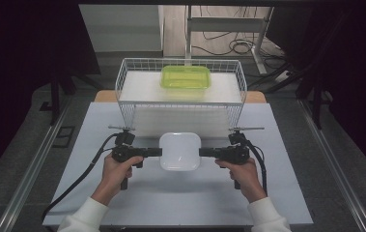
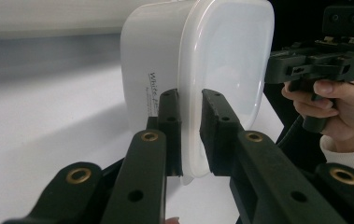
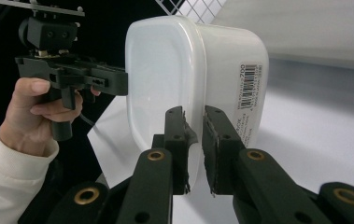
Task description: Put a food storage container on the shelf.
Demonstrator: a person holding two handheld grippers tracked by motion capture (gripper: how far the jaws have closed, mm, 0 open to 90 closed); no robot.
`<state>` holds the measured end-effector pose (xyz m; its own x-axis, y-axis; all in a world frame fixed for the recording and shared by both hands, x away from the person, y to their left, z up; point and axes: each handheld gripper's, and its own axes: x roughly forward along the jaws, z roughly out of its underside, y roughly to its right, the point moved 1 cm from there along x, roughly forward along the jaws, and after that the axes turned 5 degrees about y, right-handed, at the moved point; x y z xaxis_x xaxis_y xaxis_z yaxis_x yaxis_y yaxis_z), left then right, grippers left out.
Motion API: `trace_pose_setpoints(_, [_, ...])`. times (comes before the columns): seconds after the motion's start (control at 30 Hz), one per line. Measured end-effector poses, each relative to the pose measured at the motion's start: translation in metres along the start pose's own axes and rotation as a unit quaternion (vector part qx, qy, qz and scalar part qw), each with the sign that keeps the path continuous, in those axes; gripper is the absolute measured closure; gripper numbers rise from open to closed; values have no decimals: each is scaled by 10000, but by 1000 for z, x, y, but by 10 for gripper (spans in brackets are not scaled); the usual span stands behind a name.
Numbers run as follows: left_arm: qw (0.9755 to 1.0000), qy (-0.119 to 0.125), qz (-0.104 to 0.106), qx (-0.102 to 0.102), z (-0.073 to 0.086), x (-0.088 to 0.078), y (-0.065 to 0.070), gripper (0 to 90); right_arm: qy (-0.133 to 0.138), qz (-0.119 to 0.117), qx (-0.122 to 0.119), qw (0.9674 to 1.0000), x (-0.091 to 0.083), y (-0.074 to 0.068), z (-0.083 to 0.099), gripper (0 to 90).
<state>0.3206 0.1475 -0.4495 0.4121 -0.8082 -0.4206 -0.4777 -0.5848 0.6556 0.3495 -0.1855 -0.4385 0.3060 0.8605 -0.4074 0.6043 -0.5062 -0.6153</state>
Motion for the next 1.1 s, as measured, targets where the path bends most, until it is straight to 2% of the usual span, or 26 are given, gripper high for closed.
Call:
trace_pose_setpoints(0.17, [10000,41,37,33,-10,-3,6,785,72,-14,-103,9999,-6,-7,-9,801])
trace_pose_setpoints(0.33, [9997,135,-11,222,-28,-9,18,784,216,-35,-200,9996,-12,-14,-23,801])
trace_pose_setpoints(0.47, [9994,222,23,265,-39,-14,23,784,272,-32,-307,9992,-15,-22,-36,801])
trace_pose_setpoints(0.73, [9990,316,45,305,-51,-21,29,784,289,-17,-418,9987,-18,-32,-54,800])
trace_pose_setpoints(1.1, [9978,409,26,521,-71,-31,41,786,385,-5,-534,9978,-23,-43,-73,800])
